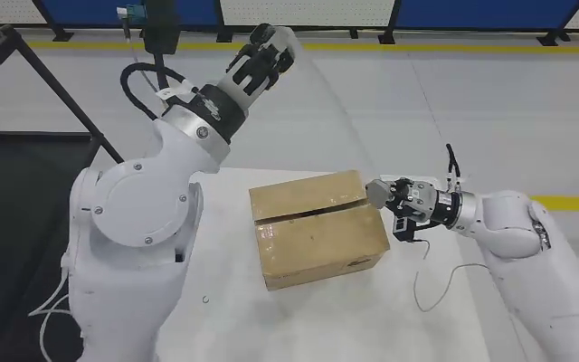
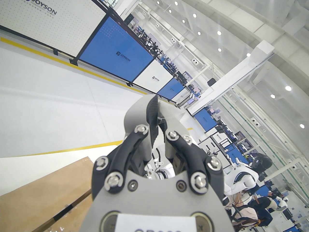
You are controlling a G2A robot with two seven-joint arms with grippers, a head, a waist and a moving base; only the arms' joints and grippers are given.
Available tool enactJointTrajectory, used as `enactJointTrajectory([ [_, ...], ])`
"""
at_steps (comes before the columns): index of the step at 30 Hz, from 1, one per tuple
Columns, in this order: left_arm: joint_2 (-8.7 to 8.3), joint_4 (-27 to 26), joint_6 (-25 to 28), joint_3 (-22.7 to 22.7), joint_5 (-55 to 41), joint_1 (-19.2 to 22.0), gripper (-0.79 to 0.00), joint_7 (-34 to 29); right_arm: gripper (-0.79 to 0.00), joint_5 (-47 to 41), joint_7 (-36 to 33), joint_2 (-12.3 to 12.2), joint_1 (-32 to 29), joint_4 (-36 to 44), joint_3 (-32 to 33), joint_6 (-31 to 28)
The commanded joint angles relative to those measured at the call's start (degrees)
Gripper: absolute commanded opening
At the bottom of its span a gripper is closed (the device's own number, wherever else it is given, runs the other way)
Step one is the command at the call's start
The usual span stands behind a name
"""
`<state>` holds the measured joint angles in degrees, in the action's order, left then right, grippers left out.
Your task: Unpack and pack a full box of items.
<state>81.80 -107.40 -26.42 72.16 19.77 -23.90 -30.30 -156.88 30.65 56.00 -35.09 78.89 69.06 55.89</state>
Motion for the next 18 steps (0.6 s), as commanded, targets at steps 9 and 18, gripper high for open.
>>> enactJointTrajectory([
  [9, -0.28, -2.63, -4.24, 2.81, -3.62, -4.79, -0.785, 0.76, -0.785, -13.42, 17.79, -1.96, 2.77, 2.20, -1.53, -2.43],
  [18, -1.49, -6.51, -9.44, 5.06, -1.51, -9.27, -0.785, -5.37, -0.785, -19.13, 30.17, -4.28, 3.65, 6.97, -0.72, -12.43],
])
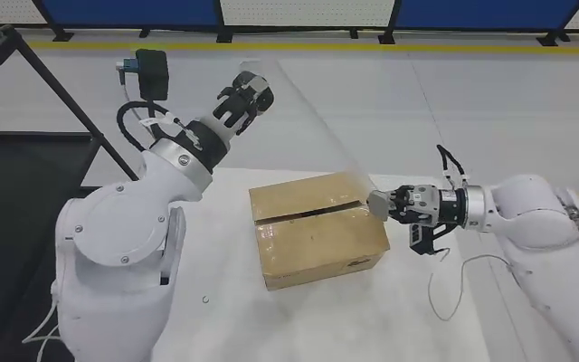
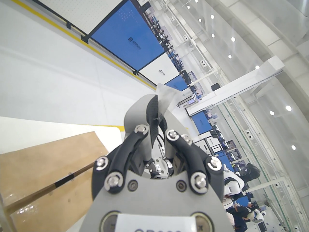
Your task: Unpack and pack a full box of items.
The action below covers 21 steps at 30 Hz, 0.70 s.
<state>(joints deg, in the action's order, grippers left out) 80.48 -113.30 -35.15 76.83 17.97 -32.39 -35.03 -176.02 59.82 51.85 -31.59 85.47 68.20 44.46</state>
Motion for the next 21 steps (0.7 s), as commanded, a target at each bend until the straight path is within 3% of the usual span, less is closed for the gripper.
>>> enactJointTrajectory([
  [1, -0.31, -1.13, -1.04, 0.74, 0.54, -1.37, -0.785, -1.04, -0.785, 0.02, 1.96, -0.19, 0.20, 0.40, 0.31, -1.96],
  [17, -2.30, -6.67, -5.53, 6.12, 2.35, -8.84, -0.785, -7.10, -0.785, 0.02, 22.21, 3.59, 3.22, 2.77, 3.35, -22.19],
  [21, -2.73, -7.68, -5.59, 6.35, 3.32, -10.40, -0.785, -8.91, -0.785, 0.02, 22.21, 3.59, 3.22, 2.77, 3.35, -22.19],
])
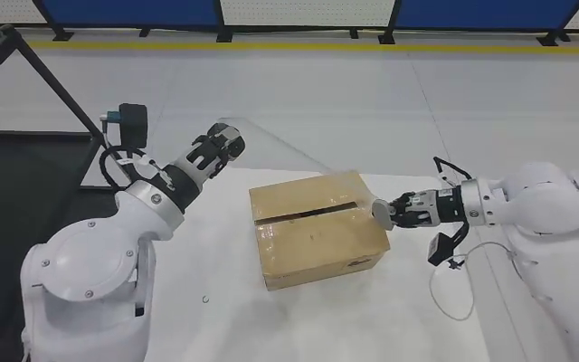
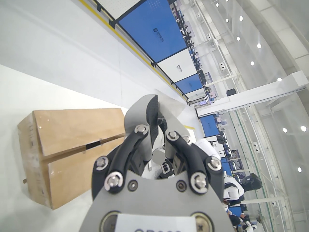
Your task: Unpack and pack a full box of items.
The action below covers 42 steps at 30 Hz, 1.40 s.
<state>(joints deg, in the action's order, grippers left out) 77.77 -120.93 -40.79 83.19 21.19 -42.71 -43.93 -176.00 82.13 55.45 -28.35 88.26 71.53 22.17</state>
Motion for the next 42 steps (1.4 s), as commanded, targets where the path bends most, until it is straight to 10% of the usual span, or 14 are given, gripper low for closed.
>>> enactJointTrajectory([
  [1, -0.02, -0.05, 0.05, -0.01, 0.10, -0.08, -0.785, -0.02, -0.785, 0.00, -0.10, -0.01, -0.01, -0.01, 0.02, 0.10],
  [12, 0.00, 0.45, 0.15, -0.04, -1.10, -1.65, -0.785, 1.34, -0.785, 0.00, 1.58, 0.24, 0.66, 0.24, -1.99, -2.22],
  [31, -1.55, 1.74, -14.71, 4.91, -11.05, -6.56, -0.785, -2.48, -0.785, 0.00, 5.87, 9.48, 8.84, -20.70, 0.03, -8.46],
  [42, -2.25, 2.21, -16.16, 5.10, -12.74, -7.56, -0.785, -3.41, -0.785, 0.00, 5.87, 10.59, 10.54, -24.74, -0.86, -9.78],
])
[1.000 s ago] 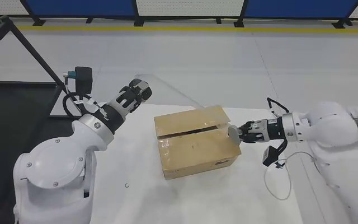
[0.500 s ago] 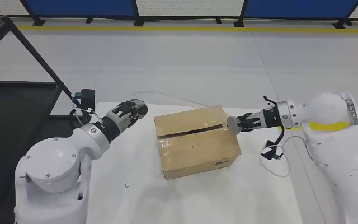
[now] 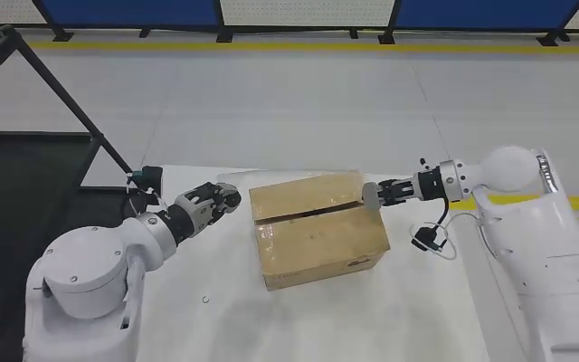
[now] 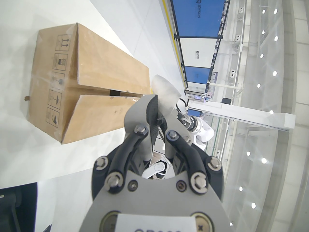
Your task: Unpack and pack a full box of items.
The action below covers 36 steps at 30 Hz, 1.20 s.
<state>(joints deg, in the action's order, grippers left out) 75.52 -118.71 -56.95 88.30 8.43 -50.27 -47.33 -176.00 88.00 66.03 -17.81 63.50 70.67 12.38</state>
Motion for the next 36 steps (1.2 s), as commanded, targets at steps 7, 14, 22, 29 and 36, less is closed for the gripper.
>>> enactJointTrajectory([
  [7, 0.00, -0.01, 0.00, 0.00, 0.02, 0.01, -0.785, -0.01, -0.785, 0.00, 0.00, 0.00, 0.00, 0.01, 0.00, 0.01],
  [14, 0.00, -0.01, 0.00, 0.00, 0.02, 0.01, -0.785, -0.01, -0.785, 0.00, 0.00, 0.00, 0.00, 0.01, 0.00, 0.01],
  [22, 0.00, -0.01, 0.00, 0.00, 0.02, 0.01, -0.588, -0.01, -0.785, 0.00, 0.00, 0.00, 0.00, 0.01, 0.00, 0.01],
  [29, 0.00, -0.01, 0.00, 0.00, 0.02, 0.01, 0.000, -0.01, -0.314, 0.00, 0.00, 0.00, 0.00, 0.01, 0.00, 0.01],
  [36, 0.02, 0.02, 1.67, 0.04, -0.78, -1.16, -0.785, 1.52, -0.785, 0.02, -2.17, -0.23, -1.74, 2.19, 0.34, -1.33],
])
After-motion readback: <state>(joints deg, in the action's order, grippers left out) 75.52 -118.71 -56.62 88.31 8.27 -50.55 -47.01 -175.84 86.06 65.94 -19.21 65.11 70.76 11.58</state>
